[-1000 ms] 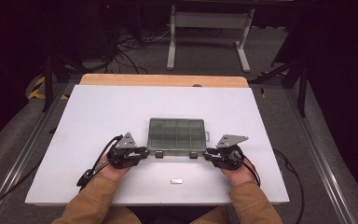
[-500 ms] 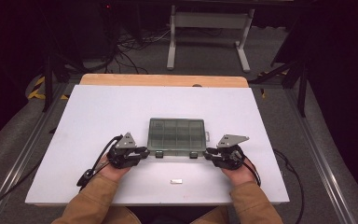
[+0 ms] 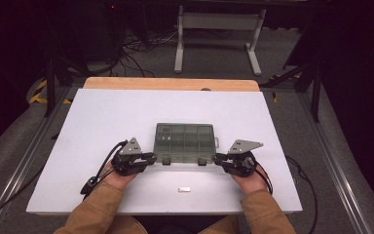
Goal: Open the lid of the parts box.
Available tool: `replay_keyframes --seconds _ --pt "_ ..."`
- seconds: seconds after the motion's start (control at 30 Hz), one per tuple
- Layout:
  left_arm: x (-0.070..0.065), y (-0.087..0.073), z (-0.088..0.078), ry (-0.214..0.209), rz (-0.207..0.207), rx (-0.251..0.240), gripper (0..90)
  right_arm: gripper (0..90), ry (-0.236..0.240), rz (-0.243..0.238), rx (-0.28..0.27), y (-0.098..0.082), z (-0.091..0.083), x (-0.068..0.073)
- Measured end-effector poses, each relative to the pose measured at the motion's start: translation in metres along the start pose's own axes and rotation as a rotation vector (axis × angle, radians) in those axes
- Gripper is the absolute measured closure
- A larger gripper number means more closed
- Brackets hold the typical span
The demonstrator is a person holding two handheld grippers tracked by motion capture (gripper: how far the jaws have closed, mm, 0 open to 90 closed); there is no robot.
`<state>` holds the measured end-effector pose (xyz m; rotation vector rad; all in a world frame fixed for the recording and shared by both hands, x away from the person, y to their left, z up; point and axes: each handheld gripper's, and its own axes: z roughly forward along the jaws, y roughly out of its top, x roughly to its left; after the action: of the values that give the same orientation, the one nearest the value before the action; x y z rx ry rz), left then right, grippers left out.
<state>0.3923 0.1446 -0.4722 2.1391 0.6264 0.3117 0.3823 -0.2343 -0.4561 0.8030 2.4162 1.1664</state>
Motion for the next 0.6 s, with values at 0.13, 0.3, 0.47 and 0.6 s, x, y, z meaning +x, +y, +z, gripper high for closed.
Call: replay_keyframes --seconds 0.13,0.3,0.47,0.6 --pt "0.002 0.002 -0.006 -0.013 -0.017 -0.039 73.9 75.6 -0.001 -0.001 -0.019 0.003 -0.002 0.000" --pt "0.004 0.005 -0.010 -0.015 -0.022 -0.072 75.4 76.1 0.000 0.004 -0.050 0.008 -0.005 -0.003" --pt "0.007 0.011 -0.012 -0.016 -0.024 -0.098 77.1 76.3 0.004 0.012 -0.071 0.014 -0.008 -0.006" --pt "0.009 0.015 -0.013 -0.018 -0.032 -0.114 77.7 76.3 0.012 0.021 -0.082 0.019 -0.008 -0.010"
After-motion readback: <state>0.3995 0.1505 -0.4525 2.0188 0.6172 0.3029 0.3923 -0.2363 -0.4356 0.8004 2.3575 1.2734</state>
